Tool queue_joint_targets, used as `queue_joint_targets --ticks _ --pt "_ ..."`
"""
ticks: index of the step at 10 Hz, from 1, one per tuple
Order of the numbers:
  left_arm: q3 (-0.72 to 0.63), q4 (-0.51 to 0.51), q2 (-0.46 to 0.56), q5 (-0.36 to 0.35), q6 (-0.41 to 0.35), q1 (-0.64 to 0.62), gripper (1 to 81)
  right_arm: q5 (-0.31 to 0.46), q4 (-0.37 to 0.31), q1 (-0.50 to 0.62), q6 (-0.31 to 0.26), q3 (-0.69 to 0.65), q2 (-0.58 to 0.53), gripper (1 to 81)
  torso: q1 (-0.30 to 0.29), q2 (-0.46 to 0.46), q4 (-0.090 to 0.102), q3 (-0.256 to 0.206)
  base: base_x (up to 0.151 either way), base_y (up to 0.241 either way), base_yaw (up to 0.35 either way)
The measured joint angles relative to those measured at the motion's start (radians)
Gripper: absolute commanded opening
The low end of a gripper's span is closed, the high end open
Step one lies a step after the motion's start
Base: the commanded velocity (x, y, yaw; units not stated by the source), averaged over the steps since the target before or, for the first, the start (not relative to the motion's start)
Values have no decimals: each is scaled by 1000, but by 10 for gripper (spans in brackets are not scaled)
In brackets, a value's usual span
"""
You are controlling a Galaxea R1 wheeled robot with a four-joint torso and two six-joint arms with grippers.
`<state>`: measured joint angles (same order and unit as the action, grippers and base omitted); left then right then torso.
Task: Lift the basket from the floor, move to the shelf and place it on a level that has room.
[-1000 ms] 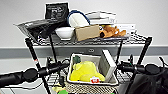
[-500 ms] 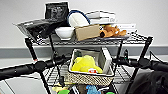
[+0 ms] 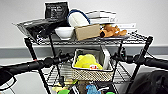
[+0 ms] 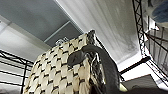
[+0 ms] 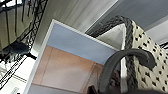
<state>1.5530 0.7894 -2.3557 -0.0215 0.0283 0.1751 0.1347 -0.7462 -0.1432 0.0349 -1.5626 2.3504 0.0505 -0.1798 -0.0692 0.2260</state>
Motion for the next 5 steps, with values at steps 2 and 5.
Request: queue_joint_targets --ticks 2,5 --pt "115 -2 -67 46 0 0 10 23 16 -9 0 -96 50 10 0 0 0 0 0 0 0" --pt "313 -63 -172 167 2 -3 10 76 50 -8 7 -232 125 10 1 1 0 1 0 0 0"
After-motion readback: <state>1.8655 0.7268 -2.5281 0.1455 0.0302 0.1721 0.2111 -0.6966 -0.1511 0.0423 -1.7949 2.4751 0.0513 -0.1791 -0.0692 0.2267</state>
